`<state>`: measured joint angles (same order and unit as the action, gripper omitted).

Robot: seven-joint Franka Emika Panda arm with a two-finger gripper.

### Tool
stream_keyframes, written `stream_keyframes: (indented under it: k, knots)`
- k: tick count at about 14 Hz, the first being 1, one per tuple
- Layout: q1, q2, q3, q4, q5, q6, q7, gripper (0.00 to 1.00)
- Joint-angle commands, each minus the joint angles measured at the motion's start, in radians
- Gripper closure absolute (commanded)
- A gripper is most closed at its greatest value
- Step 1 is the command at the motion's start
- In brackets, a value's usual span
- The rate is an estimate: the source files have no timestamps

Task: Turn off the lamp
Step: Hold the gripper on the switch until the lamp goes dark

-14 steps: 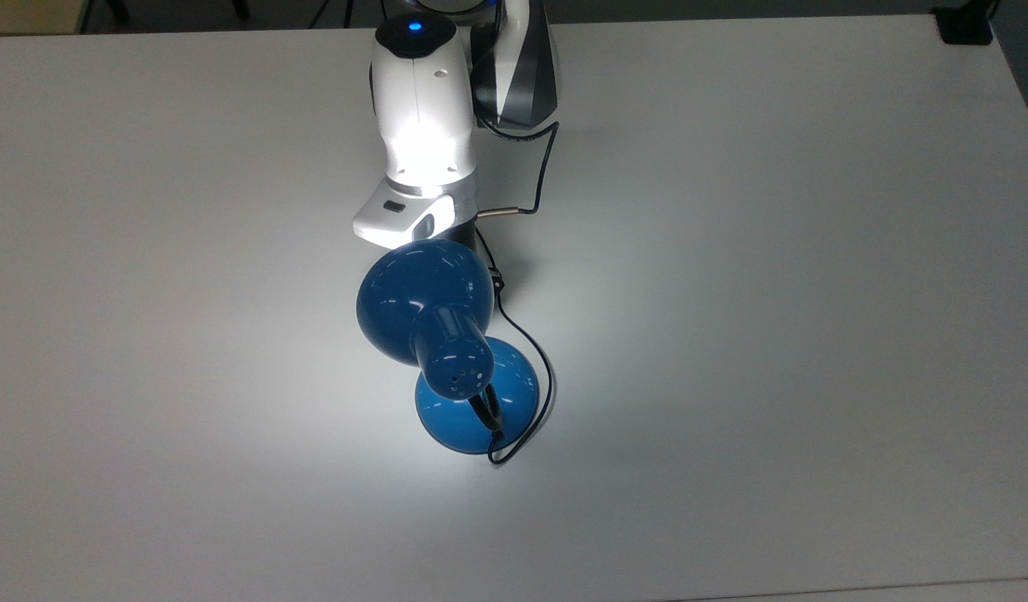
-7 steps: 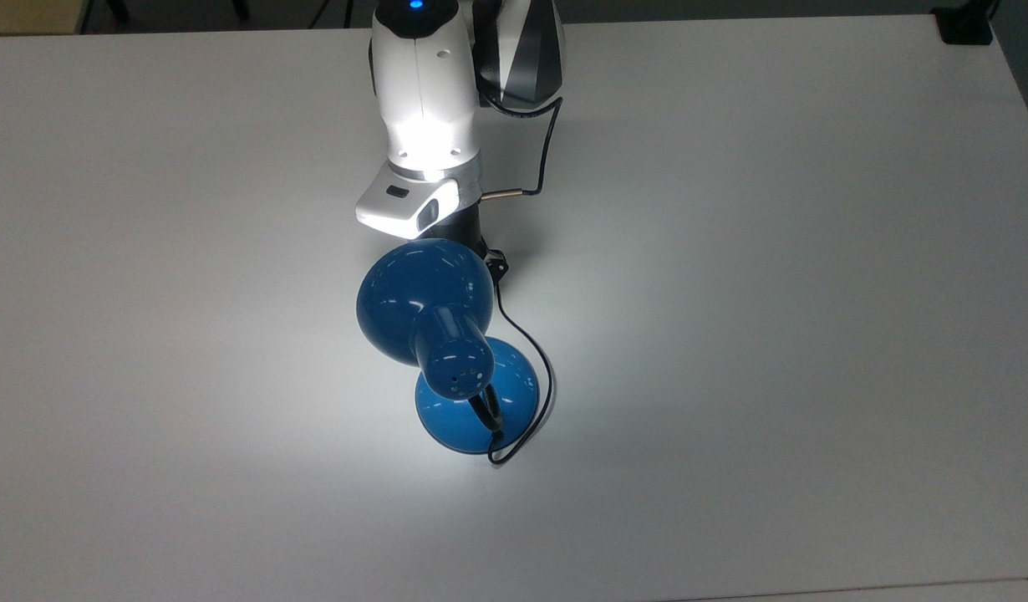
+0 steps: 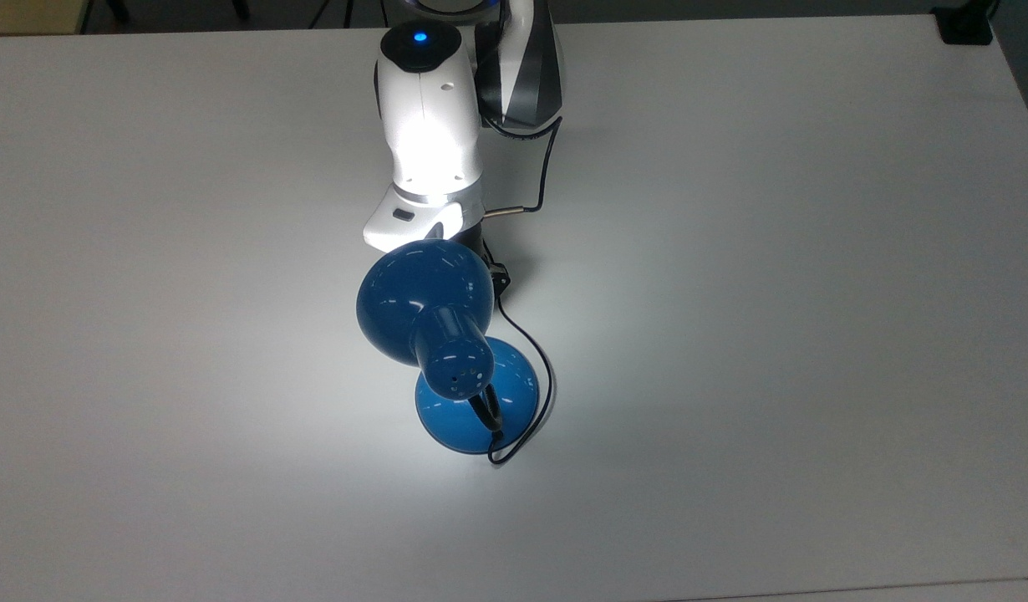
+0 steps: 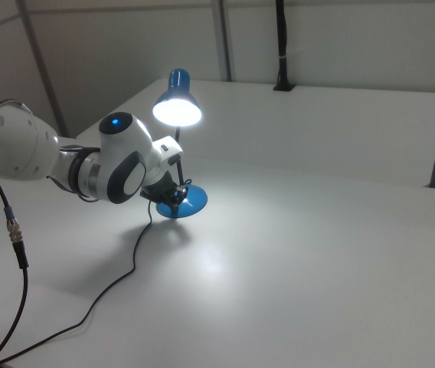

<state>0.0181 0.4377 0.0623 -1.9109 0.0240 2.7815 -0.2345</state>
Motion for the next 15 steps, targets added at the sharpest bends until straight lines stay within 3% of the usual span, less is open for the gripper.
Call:
stream_keyframes:
  k: [1,7,12,15]
  knots:
    - [0.0,0.012,0.005,0.012,0.005,0.009,-0.035,1.0]
    - [-0.003,-0.017,0.005,0.01,0.007,0.004,-0.032,1.0]
    - [0.002,0.048,0.005,0.079,0.007,0.007,-0.032,1.0]
    - [0.005,0.052,0.005,0.063,0.005,0.007,-0.032,1.0]
